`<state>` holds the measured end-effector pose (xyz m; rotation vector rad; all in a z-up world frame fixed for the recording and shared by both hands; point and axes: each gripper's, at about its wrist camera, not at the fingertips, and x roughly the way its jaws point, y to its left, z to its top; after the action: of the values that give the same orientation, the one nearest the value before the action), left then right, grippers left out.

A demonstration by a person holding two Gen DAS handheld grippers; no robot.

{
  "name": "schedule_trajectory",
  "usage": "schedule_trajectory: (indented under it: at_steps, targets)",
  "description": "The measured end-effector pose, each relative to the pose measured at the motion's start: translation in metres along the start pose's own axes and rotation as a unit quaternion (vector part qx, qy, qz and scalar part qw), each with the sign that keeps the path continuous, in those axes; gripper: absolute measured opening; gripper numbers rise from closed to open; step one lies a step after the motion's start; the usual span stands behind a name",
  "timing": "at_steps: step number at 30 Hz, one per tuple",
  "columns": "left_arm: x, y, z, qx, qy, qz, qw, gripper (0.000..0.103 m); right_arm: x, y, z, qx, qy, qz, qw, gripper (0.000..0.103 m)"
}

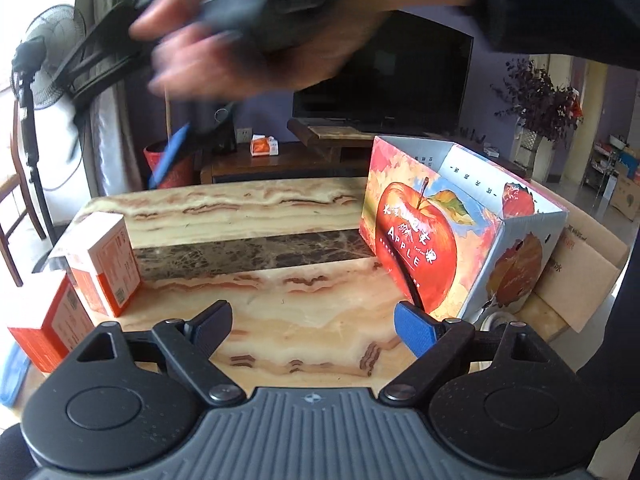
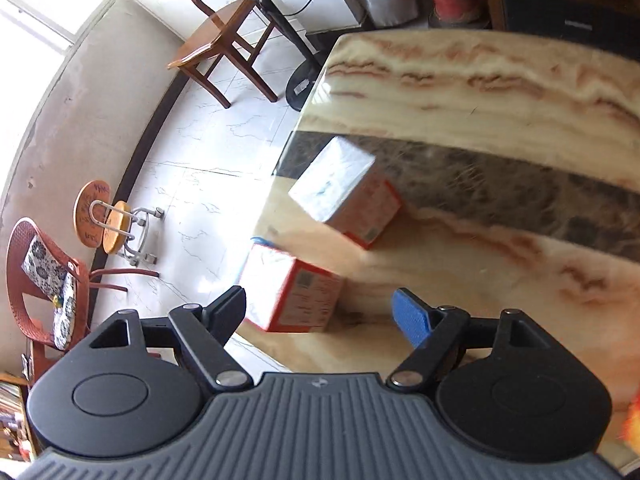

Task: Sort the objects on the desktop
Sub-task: 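Move the right gripper out of the box toward the orange-edged tissue pack, then lower the right gripper onto the orange-edged tissue pack and close on it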

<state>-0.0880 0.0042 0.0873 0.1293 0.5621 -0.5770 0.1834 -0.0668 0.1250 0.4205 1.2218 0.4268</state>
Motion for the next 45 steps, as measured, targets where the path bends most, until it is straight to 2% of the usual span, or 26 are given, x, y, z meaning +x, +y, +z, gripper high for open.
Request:
schedule_trajectory:
  at_steps: [3, 6, 11, 14, 29, 39, 45]
  targets:
    - [-0.002, -0.006, -0.003, 0.018, -0.001, -0.004, 0.9998, 0.089, 0.040, 0.021, -0.010, 0.031, 0.024, 0.016, 0.999, 0.082]
    - [-0.002, -0.009, -0.006, 0.031, 0.002, 0.000, 0.9995, 0.089, 0.072, 0.046, -0.018, 0.023, 0.040, -0.002, 0.999, 0.082]
    - [-0.002, -0.007, -0.011, 0.034, 0.012, -0.002, 0.9993, 0.088, 0.094, 0.071, -0.022, 0.020, 0.025, -0.031, 0.999, 0.082]
    - [-0.003, -0.005, -0.014, 0.035, 0.012, -0.002, 0.9993, 0.088, 0.102, 0.073, -0.016, 0.030, 0.014, -0.045, 0.998, 0.082]
    - [-0.009, 0.008, -0.021, 0.012, 0.014, 0.018, 0.9997, 0.088, 0.160, 0.065, -0.022, 0.061, 0.036, -0.088, 0.994, 0.082]
    - [-0.010, 0.012, -0.022, 0.001, 0.014, 0.006, 0.9999, 0.088, 0.186, 0.065, -0.023, 0.064, 0.060, -0.115, 0.989, 0.086]
    - [-0.011, 0.006, -0.023, 0.014, 0.013, -0.009, 0.9998, 0.088, 0.188, 0.071, -0.019, 0.008, 0.076, -0.121, 0.990, 0.081]
